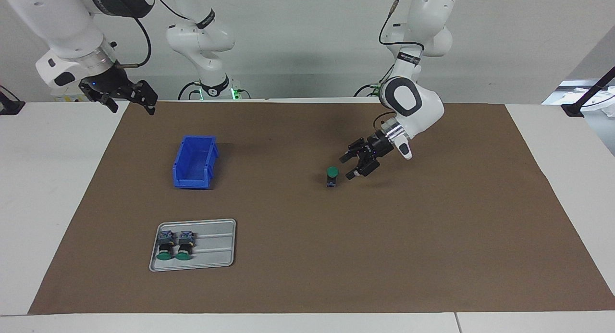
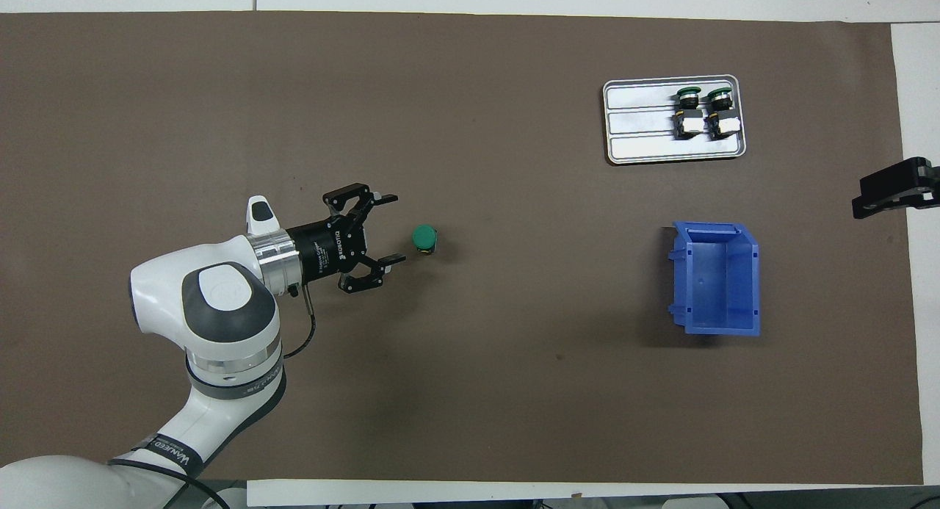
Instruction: Place and press button with both arms
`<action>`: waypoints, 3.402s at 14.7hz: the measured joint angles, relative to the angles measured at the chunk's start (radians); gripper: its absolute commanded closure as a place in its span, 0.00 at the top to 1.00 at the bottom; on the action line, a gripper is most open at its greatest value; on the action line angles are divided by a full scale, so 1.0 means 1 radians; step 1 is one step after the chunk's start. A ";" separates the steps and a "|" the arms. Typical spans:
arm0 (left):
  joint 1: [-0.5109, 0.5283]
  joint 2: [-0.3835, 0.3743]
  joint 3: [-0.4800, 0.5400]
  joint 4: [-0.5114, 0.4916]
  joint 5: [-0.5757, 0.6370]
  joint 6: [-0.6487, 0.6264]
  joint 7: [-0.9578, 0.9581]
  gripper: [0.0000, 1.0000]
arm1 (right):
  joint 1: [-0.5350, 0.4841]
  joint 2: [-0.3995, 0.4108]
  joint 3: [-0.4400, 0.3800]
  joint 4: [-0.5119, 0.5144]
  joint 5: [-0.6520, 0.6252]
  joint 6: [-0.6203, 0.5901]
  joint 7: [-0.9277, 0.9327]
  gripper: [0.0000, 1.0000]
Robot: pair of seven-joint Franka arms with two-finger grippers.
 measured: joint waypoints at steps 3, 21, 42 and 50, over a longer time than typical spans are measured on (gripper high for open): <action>0.023 -0.024 0.006 -0.011 0.160 0.011 -0.004 1.00 | 0.000 0.000 0.000 0.000 0.000 0.000 0.000 0.99; 0.245 -0.038 0.007 0.189 1.262 -0.388 -0.013 1.00 | 0.000 0.000 0.000 0.000 0.000 0.000 0.000 0.99; -0.062 0.206 -0.002 0.602 1.575 -0.610 -0.335 0.05 | 0.000 0.000 0.000 0.000 0.000 0.000 0.000 0.99; -0.131 0.260 -0.002 0.639 1.596 -0.593 -0.394 0.00 | 0.000 0.000 0.000 0.000 0.000 0.000 0.000 0.99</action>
